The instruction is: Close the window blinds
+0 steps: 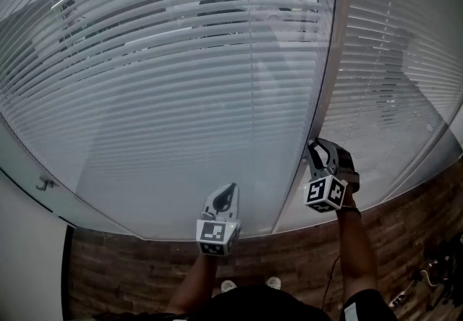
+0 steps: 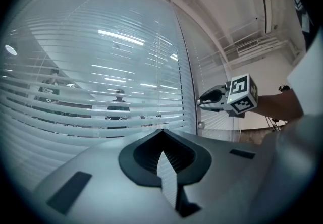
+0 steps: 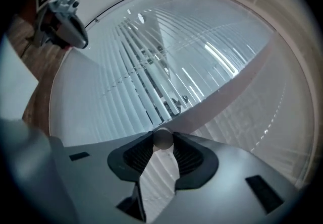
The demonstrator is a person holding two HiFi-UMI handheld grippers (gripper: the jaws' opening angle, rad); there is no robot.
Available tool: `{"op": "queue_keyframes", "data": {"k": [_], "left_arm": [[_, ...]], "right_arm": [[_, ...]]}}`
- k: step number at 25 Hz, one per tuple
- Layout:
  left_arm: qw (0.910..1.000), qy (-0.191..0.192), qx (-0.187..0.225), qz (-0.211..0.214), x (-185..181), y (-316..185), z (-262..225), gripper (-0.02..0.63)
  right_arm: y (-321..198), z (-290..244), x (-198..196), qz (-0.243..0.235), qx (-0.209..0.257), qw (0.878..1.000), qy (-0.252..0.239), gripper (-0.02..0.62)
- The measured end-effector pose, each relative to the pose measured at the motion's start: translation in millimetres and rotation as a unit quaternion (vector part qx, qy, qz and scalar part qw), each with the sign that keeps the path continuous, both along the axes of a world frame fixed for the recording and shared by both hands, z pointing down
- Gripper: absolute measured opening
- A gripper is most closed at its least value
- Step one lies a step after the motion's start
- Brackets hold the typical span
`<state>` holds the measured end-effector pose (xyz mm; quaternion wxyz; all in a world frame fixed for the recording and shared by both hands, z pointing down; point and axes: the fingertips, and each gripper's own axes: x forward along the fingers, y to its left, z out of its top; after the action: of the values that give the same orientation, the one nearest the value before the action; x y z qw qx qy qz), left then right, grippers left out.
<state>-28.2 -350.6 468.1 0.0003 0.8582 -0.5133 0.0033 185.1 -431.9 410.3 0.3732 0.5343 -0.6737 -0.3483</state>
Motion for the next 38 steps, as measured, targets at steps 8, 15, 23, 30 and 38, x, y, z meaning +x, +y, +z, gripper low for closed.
{"op": "queue_keyframes", "data": {"k": [8, 15, 23, 30, 38], "left_arm": [[1.0000, -0.004, 0.004, 0.001, 1, 0, 0, 0.000], [1.0000, -0.001, 0.004, -0.003, 0, 0, -2, 0.000], [0.9999, -0.011, 0.001, -0.007, -5, 1, 3, 0.000], [0.9999, -0.011, 0.000, -0.004, -4, 3, 3, 0.000], [0.9999, -0.009, 0.002, -0.007, -6, 4, 1, 0.000]], "right_arm": [[-2, 11, -3, -0.019, 0.023, 0.960, 0.278, 0.127], [-4, 12, -4, -0.031, 0.025, 0.951, 0.305, 0.129], [7, -5, -3, -0.027, 0.013, 0.998, 0.053, 0.144], [1, -2, 13, -0.029, -0.079, 0.911, -0.404, 0.146], [-4, -6, 16, -0.011, -0.071, 0.876, -0.476, 0.132]]}}
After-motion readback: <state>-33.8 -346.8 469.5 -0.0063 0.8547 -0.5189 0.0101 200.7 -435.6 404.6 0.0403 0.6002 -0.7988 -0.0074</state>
